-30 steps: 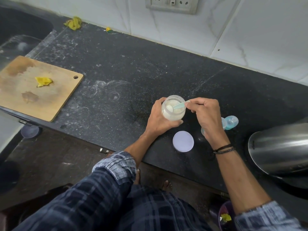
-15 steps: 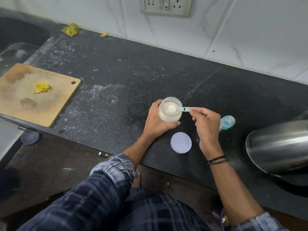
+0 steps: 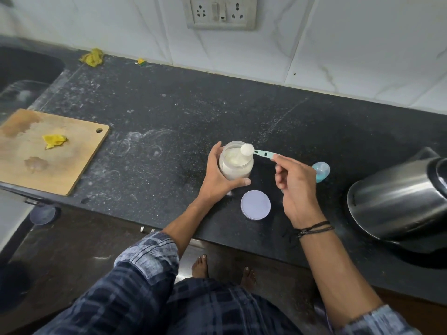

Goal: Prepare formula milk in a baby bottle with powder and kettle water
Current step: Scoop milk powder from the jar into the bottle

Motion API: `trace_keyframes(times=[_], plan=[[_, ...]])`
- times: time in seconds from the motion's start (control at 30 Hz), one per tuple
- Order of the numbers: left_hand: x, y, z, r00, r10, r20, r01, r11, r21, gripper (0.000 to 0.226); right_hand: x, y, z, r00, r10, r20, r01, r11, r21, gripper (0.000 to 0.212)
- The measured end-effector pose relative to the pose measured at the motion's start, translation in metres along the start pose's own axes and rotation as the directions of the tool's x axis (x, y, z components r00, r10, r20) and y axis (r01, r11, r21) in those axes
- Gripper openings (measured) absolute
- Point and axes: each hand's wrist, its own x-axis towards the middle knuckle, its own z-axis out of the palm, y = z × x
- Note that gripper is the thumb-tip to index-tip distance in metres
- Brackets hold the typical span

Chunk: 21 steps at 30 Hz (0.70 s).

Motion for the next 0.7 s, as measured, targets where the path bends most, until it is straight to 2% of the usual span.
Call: trace_keyframes(times=[0.13, 0.23, 0.43, 0.57, 0.7], plan=[[-0.013, 0.002, -0.006, 0.999, -0.040, -0.009, 0.040, 0.999, -0.025, 0.127, 0.000, 0.000, -0.003, 0.999, -0.022, -0.035, 0.023, 0.999, 0.032, 0.005], [-0.018, 0.001, -0.008, 0.999, -0.050, 0.014, 0.050, 0.999, -0.006, 0.125, 0.001, 0.003, 0.005, 0.999, -0.049, -0.008, 0.049, 0.998, -0.026, 0.005], [-0.025, 0.005, -0.007, 0.998, -0.019, -0.058, 0.022, 0.999, 0.041, 0.125, 0.001, 0.015, 0.014, 0.998, 0.048, 0.033, -0.048, 0.999, -0.007, 0.008], [-0.033, 0.003, -0.006, 0.986, 0.068, -0.152, -0.052, 0.993, 0.108, 0.102, 0.001, 0.016, 0.016, 0.996, 0.091, 0.023, -0.092, 0.995, 0.035, 0.009], [-0.042, 0.005, -0.006, 0.930, 0.225, -0.291, -0.175, 0.966, 0.188, 0.079, 0.001, 0.015, 0.015, 0.992, 0.129, 0.000, -0.129, 0.989, 0.069, 0.009]])
